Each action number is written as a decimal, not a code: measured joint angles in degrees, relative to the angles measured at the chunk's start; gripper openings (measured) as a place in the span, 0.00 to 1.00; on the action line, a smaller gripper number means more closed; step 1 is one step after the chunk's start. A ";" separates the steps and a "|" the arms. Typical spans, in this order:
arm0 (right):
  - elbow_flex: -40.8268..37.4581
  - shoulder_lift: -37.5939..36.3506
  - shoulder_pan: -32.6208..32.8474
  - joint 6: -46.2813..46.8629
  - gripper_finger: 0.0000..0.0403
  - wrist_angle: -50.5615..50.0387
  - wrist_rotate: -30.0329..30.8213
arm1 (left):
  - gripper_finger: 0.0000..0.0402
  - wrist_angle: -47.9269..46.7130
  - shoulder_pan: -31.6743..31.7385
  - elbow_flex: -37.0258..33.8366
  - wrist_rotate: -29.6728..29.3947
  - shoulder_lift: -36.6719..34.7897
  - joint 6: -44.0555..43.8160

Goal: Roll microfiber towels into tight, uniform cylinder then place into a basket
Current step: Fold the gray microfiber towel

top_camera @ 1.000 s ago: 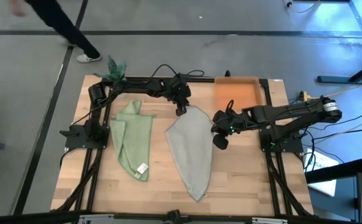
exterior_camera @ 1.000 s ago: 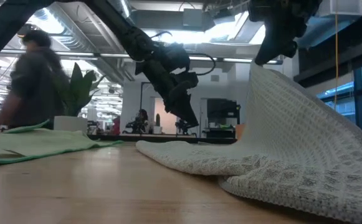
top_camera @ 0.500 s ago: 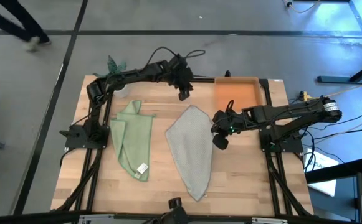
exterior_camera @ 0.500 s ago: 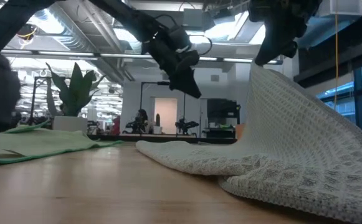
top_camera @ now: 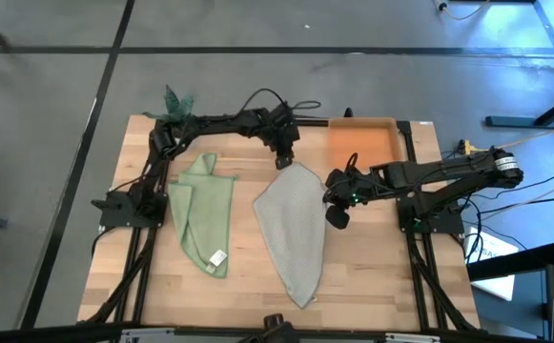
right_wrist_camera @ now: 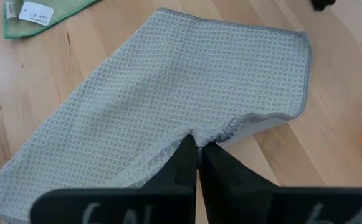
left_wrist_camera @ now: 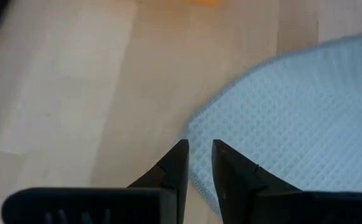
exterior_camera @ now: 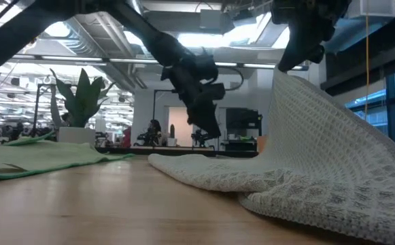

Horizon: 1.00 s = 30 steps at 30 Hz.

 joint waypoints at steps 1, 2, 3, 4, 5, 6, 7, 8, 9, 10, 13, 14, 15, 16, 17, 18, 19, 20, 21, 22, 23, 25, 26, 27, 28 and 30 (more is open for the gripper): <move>0.00 0.00 0.00 0.00 0.02 -0.02 0.00 | 0.15 -0.01 -0.40 0.00 -0.09 0.57 0.82; 0.00 0.00 0.00 0.02 0.02 0.00 0.00 | 0.15 -0.12 -0.80 0.00 -0.44 1.04 1.98; 0.00 0.00 0.00 0.06 0.02 -0.01 0.02 | 0.15 -0.01 -1.31 0.00 -1.05 1.39 3.24; 0.00 0.00 0.00 0.09 0.02 0.01 0.06 | 0.15 0.12 -1.80 0.00 -2.00 1.46 4.40; 0.00 0.00 0.00 0.09 0.02 -0.02 0.27 | 0.15 0.17 -2.34 0.00 -3.35 1.46 5.20; 0.00 0.00 0.00 0.09 0.02 -0.01 0.37 | 0.15 0.62 -2.86 0.00 -4.75 1.46 6.25; 0.00 0.00 0.00 0.07 0.02 0.01 0.38 | 0.15 1.10 -3.34 0.00 -6.75 1.46 7.29; 0.00 0.00 0.00 0.07 0.02 -0.01 0.39 | 0.15 1.25 -3.76 0.00 -9.13 1.46 7.81; 0.00 0.00 0.00 0.09 0.02 0.00 0.42 | 0.15 1.32 -3.99 0.00 -11.38 1.46 7.84; 0.00 0.00 0.00 0.11 0.02 0.00 0.42 | 0.15 1.36 -4.01 0.00 -12.82 1.46 7.82; 0.00 0.00 0.00 0.16 0.02 0.07 0.44 | 0.15 0.50 -3.74 0.00 -13.43 1.46 6.59; 0.00 0.00 0.00 0.17 0.02 0.09 0.44 | 0.15 -0.09 -3.55 0.00 -13.50 1.46 5.50; 0.00 0.00 0.00 0.17 0.02 0.09 0.44 | 0.15 -0.93 -3.36 0.00 -13.50 1.46 4.38; 0.00 0.00 0.00 0.17 0.02 0.11 0.46 | 0.15 -2.13 -3.17 0.00 -13.48 1.46 3.65; 0.00 0.00 0.00 0.17 0.02 0.11 0.46 | 0.15 -3.41 -3.02 0.00 -13.22 1.46 3.44; 0.00 0.00 0.00 0.15 0.02 0.11 0.48 | 0.15 -4.68 -2.84 0.00 -12.80 1.46 3.44; 0.00 0.00 0.00 0.15 0.02 0.11 0.48 | 0.15 -5.73 -2.60 0.00 -12.16 1.46 3.40; 0.00 0.00 0.00 0.15 0.02 0.11 0.54 | 0.15 -6.59 -2.34 0.00 -11.24 1.46 3.29; 0.00 0.00 0.00 0.15 0.02 0.11 0.58 | 0.15 -7.47 -2.14 0.00 -9.93 1.43 3.28; 0.00 0.00 0.00 0.13 0.02 0.11 0.59 | 0.15 -8.67 -1.89 0.00 -8.24 1.24 3.32; 0.00 0.00 0.00 0.13 0.02 0.11 0.61 | 0.15 -9.49 -1.66 0.00 -6.65 1.12 3.34; 0.00 0.00 0.00 0.13 0.02 0.15 0.61 | 0.15 -8.92 -1.55 0.01 -4.72 0.98 3.35; 0.00 0.00 0.00 0.13 0.02 0.13 0.61 | 0.15 -8.69 -1.58 0.02 -4.61 0.98 3.38; 0.00 0.00 0.00 0.15 0.02 0.15 0.63 | 0.15 -8.25 -1.59 0.01 -4.77 0.98 3.33; 0.00 0.00 0.00 0.17 0.02 0.15 0.86 | 0.15 -7.60 -1.64 0.00 -4.91 0.98 3.29; 0.00 0.00 0.02 0.20 0.02 0.16 1.83 | 0.15 -6.34 -1.67 0.02 -4.91 0.98 3.24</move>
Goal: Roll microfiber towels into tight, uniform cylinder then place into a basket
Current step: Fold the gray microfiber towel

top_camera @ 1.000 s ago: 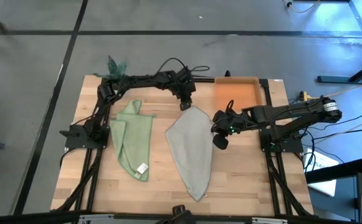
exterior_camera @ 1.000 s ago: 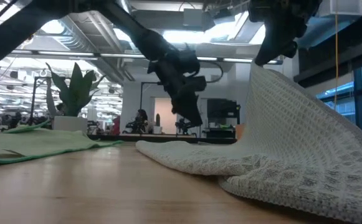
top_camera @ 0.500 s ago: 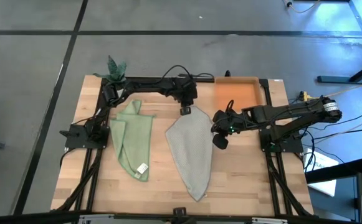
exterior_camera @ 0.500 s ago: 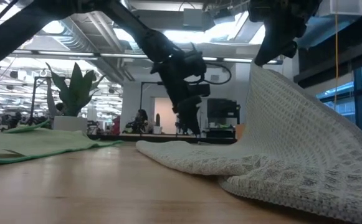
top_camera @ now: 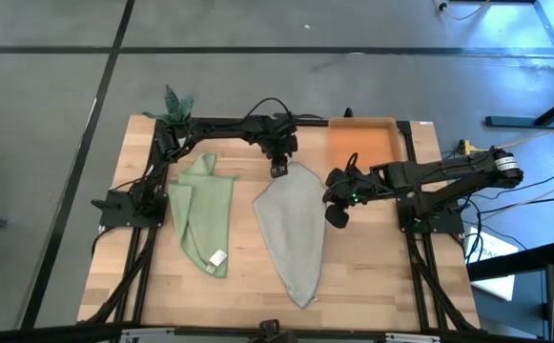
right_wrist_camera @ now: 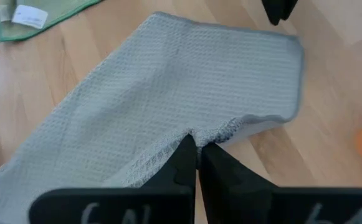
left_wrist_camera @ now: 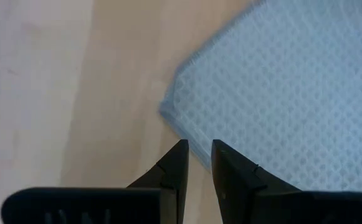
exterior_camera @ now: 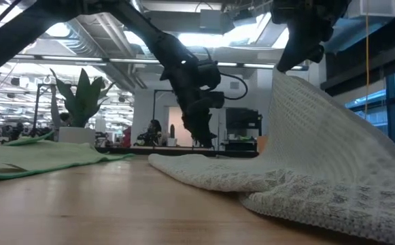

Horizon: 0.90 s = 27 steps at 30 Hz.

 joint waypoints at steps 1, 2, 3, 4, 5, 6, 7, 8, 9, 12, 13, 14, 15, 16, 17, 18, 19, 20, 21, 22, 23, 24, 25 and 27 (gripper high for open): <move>0.00 0.00 -0.02 0.01 0.02 0.00 0.08 | 0.15 0.19 -0.18 0.00 0.01 0.00 -0.40; 0.00 0.00 -0.02 -0.01 0.02 -0.01 0.10 | 0.15 0.15 -0.29 0.00 0.05 0.00 -1.24; 0.00 0.00 -0.02 0.02 0.02 0.00 0.10 | 0.15 0.10 -0.38 0.00 0.13 0.00 -2.06; 0.00 0.00 -0.02 0.02 0.02 0.01 0.10 | 0.15 -0.39 -0.63 0.00 0.16 0.00 -2.87; 0.00 0.00 -0.02 0.04 0.02 -0.01 0.10 | 0.15 -1.62 -0.84 0.00 0.25 0.00 -2.92; 0.00 0.00 -0.02 0.04 0.02 -0.01 0.10 | 0.15 -3.32 -1.03 0.00 0.31 0.00 -2.92; 0.00 0.00 -0.02 0.04 0.02 -0.01 0.10 | 0.15 -5.00 -1.23 0.00 0.35 0.00 -2.90; 0.00 0.00 -0.02 0.04 0.02 -0.01 0.10 | 0.15 -6.41 -1.47 0.00 0.41 0.00 -2.64; 0.00 0.00 -0.02 0.04 0.02 -0.01 0.10 | 0.15 -7.70 -1.70 0.00 0.37 0.00 -1.61; 0.00 0.00 -0.02 0.04 0.02 -0.03 0.12 | 0.15 -12.09 -2.78 0.00 0.10 0.00 3.74; 0.00 0.00 -0.02 0.04 0.02 -0.03 0.12 | 0.15 -12.76 -3.27 0.00 -0.07 0.00 4.94; 0.00 0.00 -0.02 0.04 0.02 -0.03 0.12 | 0.15 -13.02 -3.82 0.00 -0.13 0.00 5.82; 0.00 0.00 -0.02 0.04 0.02 -0.03 0.12 | 0.15 -13.07 -4.36 0.00 -0.38 0.01 6.13; 0.00 0.00 -0.02 0.04 0.02 -0.03 0.14 | 0.15 -12.91 -4.91 0.00 -1.03 0.13 6.16; 0.00 0.00 -0.02 0.04 0.02 -0.03 0.14 | 0.15 -12.61 -5.36 0.00 -1.49 0.27 6.15; 0.00 0.00 -0.02 0.04 0.02 -0.03 0.16 | 0.15 -12.46 -5.77 0.00 -2.14 0.33 6.15; 0.00 0.00 -0.02 0.04 0.02 -0.03 0.18 | 0.15 -12.40 -6.07 0.00 -2.55 0.35 6.15; 0.00 0.00 -0.02 0.06 0.02 -0.03 0.22 | 0.15 -12.03 -6.38 0.00 -2.94 0.35 6.13; 0.00 0.00 -0.02 0.07 0.02 -0.03 0.26 | 0.15 -11.47 -6.63 0.00 -3.34 0.35 6.11; 0.00 0.00 -0.02 0.06 0.02 -0.03 0.25 | 0.15 -11.06 -6.89 0.00 -4.29 0.35 6.11; 0.00 0.00 -0.02 0.07 0.02 -0.03 0.26 | 0.15 -10.90 -7.15 0.00 -5.73 0.35 6.11; 0.00 0.00 -0.02 0.08 0.02 -0.03 0.27 | 0.15 -10.89 -7.35 0.00 -7.75 0.35 6.11; 0.00 0.00 -0.02 0.06 0.02 -0.03 0.25 | 0.15 -10.89 -7.56 0.00 -9.89 0.35 6.11; 0.00 0.00 -0.02 0.07 0.02 -0.03 0.26 | 0.15 -10.92 -7.55 0.00 -12.10 0.35 6.09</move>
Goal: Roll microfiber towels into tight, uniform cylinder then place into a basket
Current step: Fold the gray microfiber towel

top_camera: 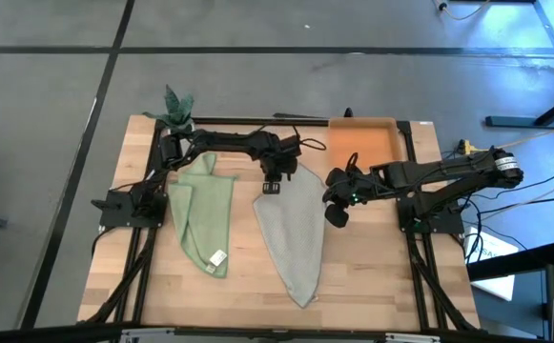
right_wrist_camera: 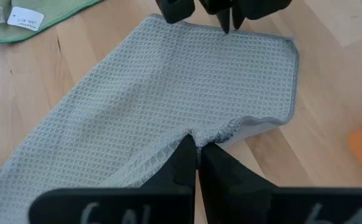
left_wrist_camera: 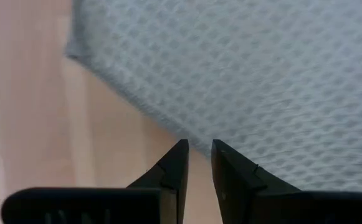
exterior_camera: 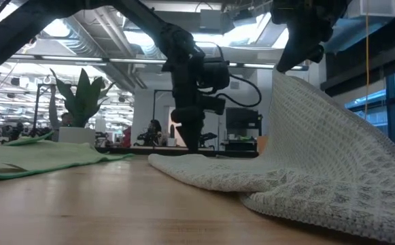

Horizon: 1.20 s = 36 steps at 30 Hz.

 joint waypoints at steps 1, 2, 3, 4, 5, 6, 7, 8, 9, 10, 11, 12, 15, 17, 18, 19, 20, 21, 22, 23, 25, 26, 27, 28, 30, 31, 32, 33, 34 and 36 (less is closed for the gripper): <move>0.00 0.00 0.00 0.01 0.02 0.02 -0.01 | 0.15 0.05 0.16 0.00 -0.19 0.00 -0.02; 0.00 0.00 0.00 0.00 0.02 0.00 -0.01 | 0.15 0.16 0.37 0.00 0.31 0.00 -0.02; 0.00 0.00 0.00 0.01 0.02 0.00 -0.01 | 0.15 0.28 0.56 0.00 1.26 0.00 -0.12; 0.00 0.00 0.00 -0.01 0.02 0.01 -0.01 | 0.15 0.42 0.78 0.00 2.03 0.00 -0.40; 0.00 0.00 0.00 -0.01 0.02 0.00 -0.01 | 0.15 0.55 1.00 0.00 2.70 0.00 -0.54; 0.00 0.00 0.00 -0.01 0.02 0.00 -0.01 | 0.15 0.58 1.17 0.00 3.02 0.02 -1.19; 0.00 0.00 0.00 -0.01 0.02 0.00 -0.01 | 0.15 0.81 1.25 0.00 3.11 0.32 -1.76; 0.00 0.00 0.00 -0.01 0.02 0.02 -0.01 | 0.15 1.31 1.25 0.00 3.45 0.79 -2.14; 0.00 0.00 0.00 -0.01 0.02 0.02 -0.01 | 0.15 1.27 1.25 -0.04 4.12 1.11 -2.92; -0.02 0.00 0.00 -0.01 0.02 0.00 -0.01 | 0.15 1.30 1.25 -0.04 4.81 1.18 -3.44; -0.02 0.00 0.00 -0.01 0.02 0.00 -0.03 | 0.15 1.46 1.25 -0.02 5.55 1.23 -3.67; -0.02 0.00 0.00 -0.01 0.02 0.01 -0.01 | 0.15 2.20 1.03 -0.02 4.84 1.50 -3.44; -0.04 0.02 0.00 0.00 0.02 0.01 -0.03 | 0.15 2.70 0.38 0.04 2.75 1.60 -3.00; -0.04 0.02 0.00 -0.01 0.02 -0.05 -0.03 | 0.15 2.68 0.12 0.04 2.09 1.62 -2.66; -0.04 0.02 0.00 -0.01 0.02 -0.06 -0.03 | 0.15 2.68 0.09 0.05 2.00 1.76 -2.51; -0.04 0.02 0.00 -0.01 0.02 -0.04 -0.03 | 0.15 2.64 0.09 0.07 1.79 1.77 -2.42; -0.04 0.02 0.00 -0.01 0.02 -0.07 -0.05 | 0.14 2.59 0.09 0.07 1.43 1.77 -2.36; -0.04 0.02 0.00 -0.01 0.02 -0.08 -0.06 | 0.12 2.48 0.04 0.09 0.83 1.79 -2.14; -0.04 0.02 0.00 -0.01 0.02 -0.07 -0.05 | 0.10 2.44 0.02 0.09 0.37 1.79 -1.90; -0.04 0.02 0.00 -0.01 0.02 -0.08 -0.05 | 0.08 2.42 0.02 0.09 0.19 1.79 -1.90; -0.04 0.02 0.00 -0.01 0.02 -0.09 -0.06 | 0.02 2.38 0.16 0.09 0.08 1.81 -1.91; -0.04 0.02 0.00 -0.01 0.02 -0.09 -0.06 | 0.01 2.34 0.28 0.09 0.05 1.81 -1.92; -0.04 0.02 0.00 -0.03 0.02 -0.09 -0.06 | 0.01 2.27 0.36 0.09 0.03 1.81 -1.96; -0.04 0.02 0.00 -0.14 0.02 -0.11 -0.06 | 0.01 2.22 0.44 0.09 0.03 1.84 -2.42; -0.04 0.02 0.00 -0.18 0.02 -0.12 -0.01 | 0.00 2.09 0.69 0.09 0.07 1.76 -3.83; -0.04 0.02 0.00 -0.18 0.02 -0.15 0.29 | 0.00 2.04 0.81 0.04 0.06 1.65 -4.51; 0.00 0.02 0.00 -0.26 0.02 -0.34 0.76 | 0.00 1.85 0.89 -0.02 0.01 1.41 -4.87; 0.24 0.02 0.00 -0.36 0.02 -0.85 0.81 | 0.00 1.41 0.96 -0.11 -0.18 1.04 -5.08; 0.66 0.02 0.00 -0.46 0.02 -1.43 0.87 | 0.00 0.59 1.03 -0.25 -0.24 0.59 -5.47; 1.97 0.02 0.00 -0.54 0.02 -2.64 1.60 | 0.00 0.14 1.15 -0.28 -0.25 -0.82 -6.28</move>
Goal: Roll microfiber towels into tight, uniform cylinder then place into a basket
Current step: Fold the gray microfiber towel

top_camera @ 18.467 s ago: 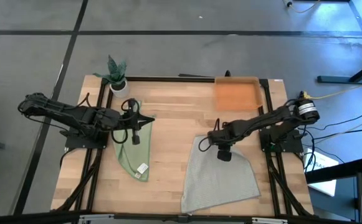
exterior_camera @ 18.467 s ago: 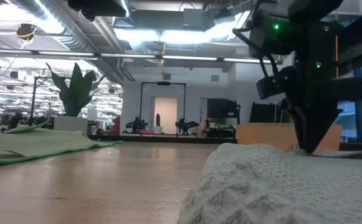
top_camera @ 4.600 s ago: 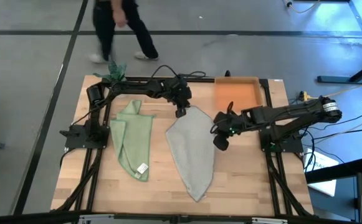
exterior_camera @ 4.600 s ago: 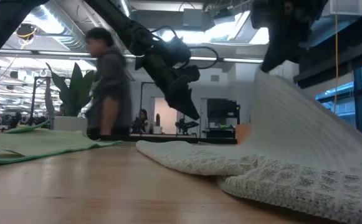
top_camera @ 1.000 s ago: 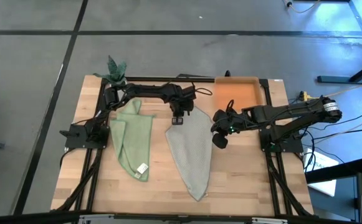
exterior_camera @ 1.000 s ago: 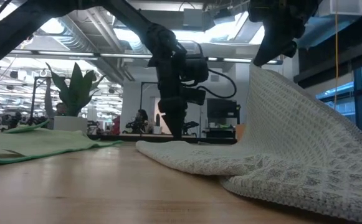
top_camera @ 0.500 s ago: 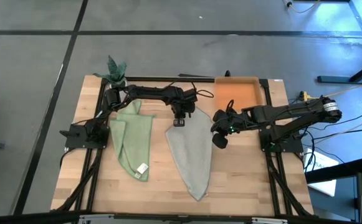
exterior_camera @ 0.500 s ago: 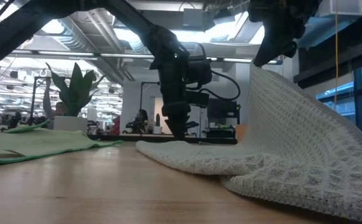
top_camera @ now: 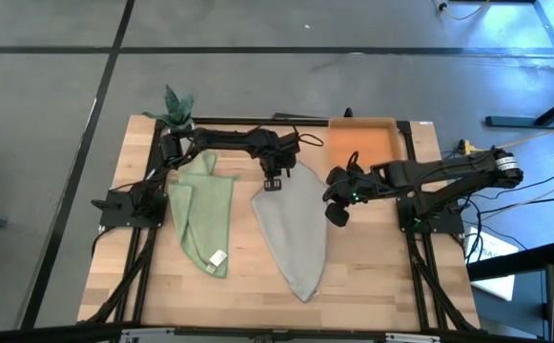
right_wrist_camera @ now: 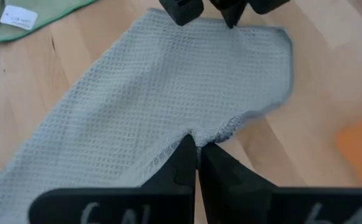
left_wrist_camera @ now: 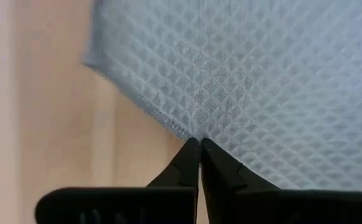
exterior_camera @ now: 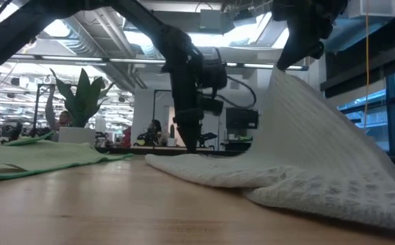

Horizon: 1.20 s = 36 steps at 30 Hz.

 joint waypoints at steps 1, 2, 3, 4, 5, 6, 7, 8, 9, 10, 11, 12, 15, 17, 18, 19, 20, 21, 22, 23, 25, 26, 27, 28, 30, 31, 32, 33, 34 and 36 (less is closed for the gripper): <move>0.73 0.00 0.00 -0.04 0.02 -1.11 0.89 | 0.00 -0.75 0.01 0.00 0.02 -1.14 -0.12; 1.55 0.00 0.02 -0.06 0.02 -2.46 1.49 | 0.00 -1.77 0.01 0.05 0.02 -2.22 -0.24; 2.48 0.00 0.00 -0.08 0.02 -3.63 1.80 | 0.00 -2.34 0.01 0.09 0.02 -3.27 -0.47; 3.49 0.00 0.00 -0.12 0.02 -4.74 2.15 | 0.00 -3.14 0.01 0.09 0.00 -4.33 -0.72; 4.49 0.00 0.00 -0.24 0.02 -5.68 3.02 | 0.00 -4.03 0.01 0.09 -0.21 -5.39 -1.09; 5.47 0.00 0.00 -0.82 0.02 -6.36 3.99 | 0.00 -4.32 -0.01 0.07 -0.43 -6.58 -1.41; 6.36 0.00 -0.01 -1.38 0.02 -6.79 4.31 | 0.00 -4.19 -0.05 0.07 -0.66 -7.97 -1.66; 7.17 0.00 -0.07 -2.33 0.02 -7.14 4.79 | 0.00 -4.38 -0.05 0.07 -0.85 -9.55 -1.92; 8.08 0.00 -0.14 -3.01 0.02 -7.66 5.45 | 0.00 -4.71 -0.05 0.07 -1.02 -11.09 -2.53; 8.94 0.00 -0.34 -4.15 0.02 -7.73 6.01 | 0.00 -4.72 -0.05 0.10 -1.36 -12.54 -3.08; 9.67 0.00 -0.64 -4.89 0.02 -7.62 6.36 | 0.00 -4.63 -0.05 0.15 -1.70 -14.04 -3.27; 10.25 0.00 -1.03 -5.88 0.02 -7.69 6.38 | 0.00 -5.11 -0.06 0.15 -2.39 -15.39 -3.63; 11.41 0.00 -2.60 -8.59 0.02 -7.87 7.49 | 0.00 -6.33 -0.63 0.15 -6.11 -19.50 -5.01; 12.12 0.00 -3.90 -10.27 0.02 -7.95 8.15 | 0.00 -7.78 -1.03 0.15 -8.32 -22.27 -6.15; 12.42 0.00 -4.78 -11.03 0.02 -7.79 8.29 | 0.00 -8.63 -1.18 0.15 -9.05 -23.53 -6.66; 12.68 0.00 -5.60 -11.82 0.02 -7.86 8.37 | 0.00 -9.15 -1.34 0.16 -9.78 -24.63 -7.35; 12.96 0.00 -6.41 -12.47 0.02 -7.85 8.51 | 0.00 -9.45 -1.63 0.17 -10.49 -25.75 -7.97; 13.18 0.00 -7.28 -13.27 0.02 -7.59 8.59 | 0.00 -10.32 -1.83 0.17 -11.28 -26.92 -8.72; 13.28 0.00 -8.11 -13.96 0.02 -7.18 8.64 | 0.00 -11.03 -1.97 0.17 -12.33 -27.90 -9.12; 13.29 0.00 -8.86 -14.75 0.02 -6.53 8.64 | 0.00 -11.00 -2.21 0.19 -13.42 -28.76 -9.37; 13.29 0.00 -10.34 -16.48 0.02 -4.99 8.46 | 0.00 -12.00 -2.41 0.22 -15.15 -30.03 -10.41; 13.29 0.00 -10.95 -17.47 0.02 -4.05 8.42 | 0.00 -12.24 -2.42 0.22 -15.74 -30.34 -10.72; 13.31 0.00 -11.64 -18.41 0.02 -3.06 8.37 | 0.00 -12.43 -2.39 0.22 -15.90 -30.53 -10.74; 13.31 0.00 -12.33 -19.68 0.02 -2.18 8.23 | 0.00 -13.20 -2.40 0.22 -16.09 -30.59 -10.74; 13.31 0.00 -13.57 -21.76 0.02 -0.83 8.20 | 0.00 -14.47 -2.58 0.22 -17.31 -30.61 -10.89; 13.31 0.00 -14.28 -22.44 0.02 -0.41 8.19 | 0.00 -14.82 -2.68 0.22 -18.69 -30.61 -11.17; 13.31 0.00 -14.87 -22.99 0.02 -0.09 8.18 | 0.00 -15.07 -2.78 0.22 -20.47 -30.61 -11.70; 13.31 0.00 -15.34 -23.54 0.02 0.12 8.14 | 0.00 -15.07 -2.90 0.22 -22.28 -30.61 -12.17; 13.31 0.00 -15.91 -23.99 0.02 0.39 7.99 | 0.00 -14.97 -2.96 0.22 -24.06 -30.61 -12.63; 13.31 0.21 -16.74 -25.49 0.02 1.72 8.25 | 0.00 -14.47 -2.93 0.22 -27.73 -30.61 -13.42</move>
